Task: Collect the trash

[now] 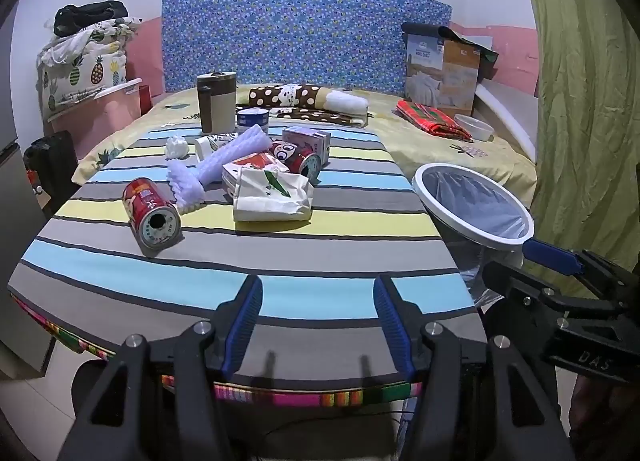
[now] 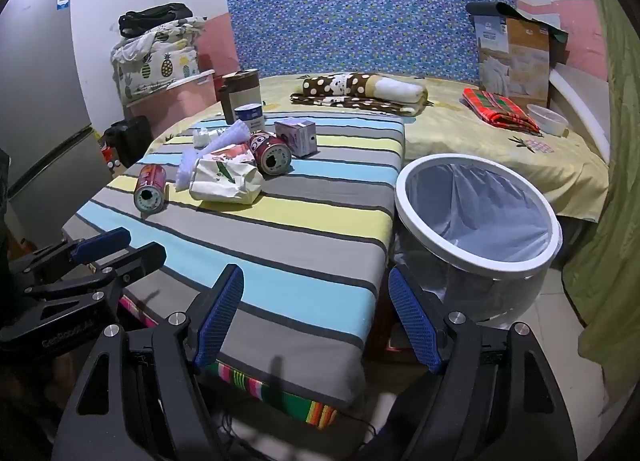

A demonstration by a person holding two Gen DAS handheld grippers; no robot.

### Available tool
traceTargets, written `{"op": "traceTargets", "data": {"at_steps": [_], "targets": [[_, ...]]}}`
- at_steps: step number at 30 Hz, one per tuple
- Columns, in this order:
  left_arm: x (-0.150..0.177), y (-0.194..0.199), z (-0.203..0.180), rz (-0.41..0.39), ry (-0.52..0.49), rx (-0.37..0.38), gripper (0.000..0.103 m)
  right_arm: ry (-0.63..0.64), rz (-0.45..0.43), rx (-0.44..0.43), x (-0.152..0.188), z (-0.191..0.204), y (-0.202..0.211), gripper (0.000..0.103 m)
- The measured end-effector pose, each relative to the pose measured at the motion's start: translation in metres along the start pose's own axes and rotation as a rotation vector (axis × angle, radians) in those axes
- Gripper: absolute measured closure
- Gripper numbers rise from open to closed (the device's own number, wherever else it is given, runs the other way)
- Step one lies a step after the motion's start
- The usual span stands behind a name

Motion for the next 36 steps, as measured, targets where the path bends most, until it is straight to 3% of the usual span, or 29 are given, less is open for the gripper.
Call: {"op": "traceTargets", "data": {"at_steps": [36], "targets": [[0.0032, -0.0017, -0.0056, 0.002, -0.007, 0.011, 0.043, 0.002, 0.005, 0.003, 0.0004, -0.0020, -0.0012, 0.027]]}}
Point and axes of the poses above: each gripper's, at about its wrist camera, not at the fingertips, and y roughly against the way its jaws point, z to its left, x to its underside, the point moved 9 cm from there along -y, roughly the way its jaws point, and after that the axes turned 5 degrees about -z, right-handed, at the moved point
